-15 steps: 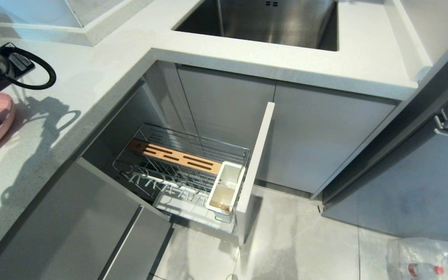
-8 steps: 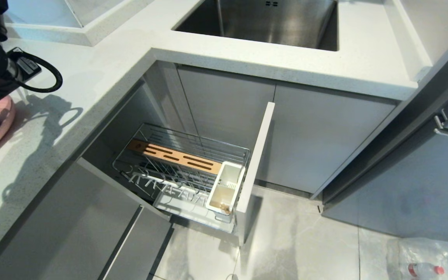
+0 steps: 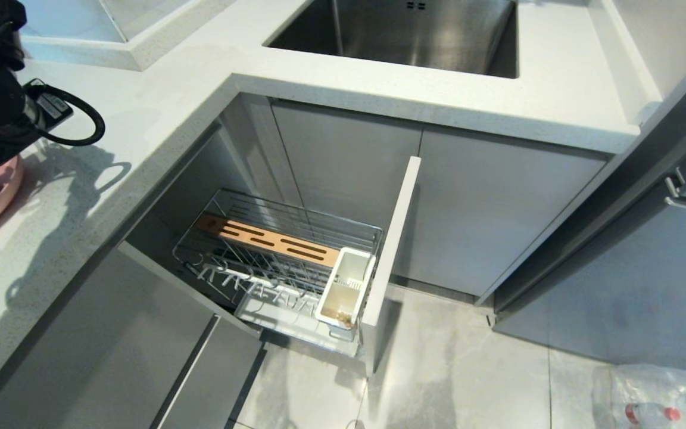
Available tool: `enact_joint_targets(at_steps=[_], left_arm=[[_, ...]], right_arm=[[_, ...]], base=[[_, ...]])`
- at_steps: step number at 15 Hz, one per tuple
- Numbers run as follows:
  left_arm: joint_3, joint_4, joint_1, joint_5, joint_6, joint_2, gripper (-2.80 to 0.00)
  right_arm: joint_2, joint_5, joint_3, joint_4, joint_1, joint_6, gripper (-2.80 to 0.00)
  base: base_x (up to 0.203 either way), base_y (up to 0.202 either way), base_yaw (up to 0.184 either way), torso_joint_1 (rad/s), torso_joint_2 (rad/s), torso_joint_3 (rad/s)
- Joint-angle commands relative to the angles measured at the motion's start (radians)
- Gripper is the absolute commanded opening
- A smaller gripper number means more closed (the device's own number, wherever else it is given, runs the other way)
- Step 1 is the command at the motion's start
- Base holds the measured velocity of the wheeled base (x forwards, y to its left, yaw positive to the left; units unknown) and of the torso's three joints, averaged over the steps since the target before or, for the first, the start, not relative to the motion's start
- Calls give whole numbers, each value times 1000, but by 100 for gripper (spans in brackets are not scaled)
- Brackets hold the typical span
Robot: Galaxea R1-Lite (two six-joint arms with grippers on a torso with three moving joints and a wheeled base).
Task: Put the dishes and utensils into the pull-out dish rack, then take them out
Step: Take the chopsticks out of the cupboard
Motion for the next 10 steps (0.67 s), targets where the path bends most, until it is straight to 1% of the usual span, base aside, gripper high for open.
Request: enact_joint_targets(at_steps=[1, 2, 3, 10], left_arm=[[0, 3, 0, 5, -3, 1, -280], [0, 2, 0, 5, -3, 0, -280], [0, -1, 0, 5, -3, -2, 0], [-1, -1, 0, 5, -3, -29, 0]], right_arm=[[2, 0, 0, 0, 0, 0, -280], [0, 0, 0, 0, 0, 0, -280], [0, 0, 0, 0, 0, 0, -280], [0, 0, 0, 0, 1, 1, -280]], base=[[0, 0, 0, 0, 0, 0], [0, 0, 0, 0, 0, 0], [0, 0, 0, 0, 0, 0], [0, 0, 0, 0, 0, 0]])
